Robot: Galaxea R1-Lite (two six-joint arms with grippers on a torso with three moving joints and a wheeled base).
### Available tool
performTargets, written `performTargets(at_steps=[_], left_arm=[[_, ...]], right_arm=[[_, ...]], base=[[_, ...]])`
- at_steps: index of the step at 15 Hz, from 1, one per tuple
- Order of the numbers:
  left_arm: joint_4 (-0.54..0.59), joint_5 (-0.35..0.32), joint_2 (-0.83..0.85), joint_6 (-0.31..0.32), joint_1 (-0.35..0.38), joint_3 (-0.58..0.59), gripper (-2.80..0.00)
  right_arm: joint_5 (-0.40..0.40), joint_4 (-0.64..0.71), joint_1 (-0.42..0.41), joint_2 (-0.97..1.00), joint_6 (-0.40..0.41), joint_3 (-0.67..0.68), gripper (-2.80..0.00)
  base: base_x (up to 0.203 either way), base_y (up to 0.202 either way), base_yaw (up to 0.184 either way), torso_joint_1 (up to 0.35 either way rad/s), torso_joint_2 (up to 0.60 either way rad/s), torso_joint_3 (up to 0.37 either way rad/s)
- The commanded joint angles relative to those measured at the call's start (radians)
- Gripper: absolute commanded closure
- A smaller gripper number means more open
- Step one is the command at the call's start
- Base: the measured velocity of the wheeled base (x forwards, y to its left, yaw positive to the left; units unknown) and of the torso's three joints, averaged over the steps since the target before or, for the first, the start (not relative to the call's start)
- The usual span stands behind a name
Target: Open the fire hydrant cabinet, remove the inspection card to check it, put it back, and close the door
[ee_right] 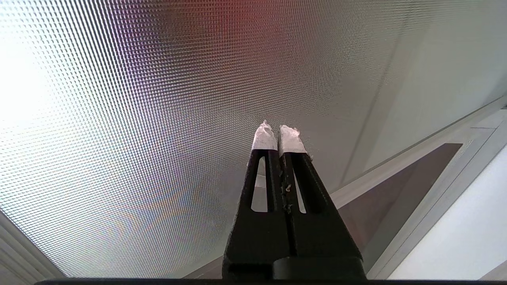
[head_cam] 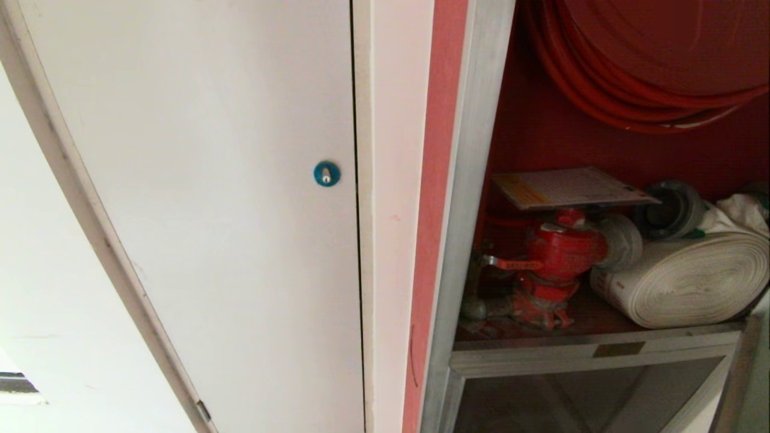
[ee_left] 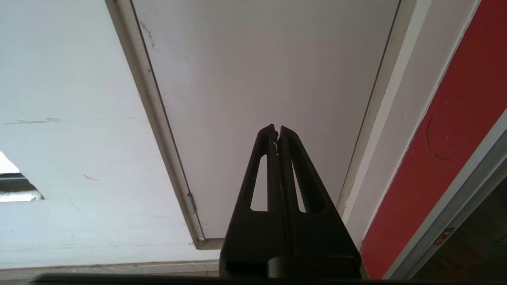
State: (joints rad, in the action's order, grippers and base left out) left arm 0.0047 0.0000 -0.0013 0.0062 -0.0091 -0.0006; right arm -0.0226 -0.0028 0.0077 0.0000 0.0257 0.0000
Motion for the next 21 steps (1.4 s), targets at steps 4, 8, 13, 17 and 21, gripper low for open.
performTargets(at_steps=[4,8,13,17,21], left_arm=[[0.000,0.000,0.001,-0.002,0.000,0.001,0.00],[0.000,0.000,0.001,-0.002,0.000,0.001,0.00],[0.000,0.002,0.001,-0.003,0.000,0.001,0.00],[0.000,0.002,0.001,-0.003,0.000,0.001,0.00],[0.000,0.002,0.001,-0.003,0.000,0.001,0.00]], right_arm=[[0.000,0.000,0.001,0.002,0.002,0.002,0.00],[0.000,0.000,0.000,0.002,0.002,0.002,0.00],[0.000,0.000,0.001,0.002,0.002,0.002,0.00],[0.000,0.000,0.000,0.002,0.002,0.001,0.00],[0.000,0.000,0.000,0.002,0.002,0.000,0.00]], base=[[-0.104,0.000,0.002,0.010,0.00,-0.001],[-0.198,0.000,0.001,-0.004,0.00,0.002],[-0.195,0.000,0.001,-0.001,0.00,0.002],[-0.198,0.000,0.001,0.001,0.00,0.003],[-0.197,0.000,0.001,0.005,0.00,0.004]])
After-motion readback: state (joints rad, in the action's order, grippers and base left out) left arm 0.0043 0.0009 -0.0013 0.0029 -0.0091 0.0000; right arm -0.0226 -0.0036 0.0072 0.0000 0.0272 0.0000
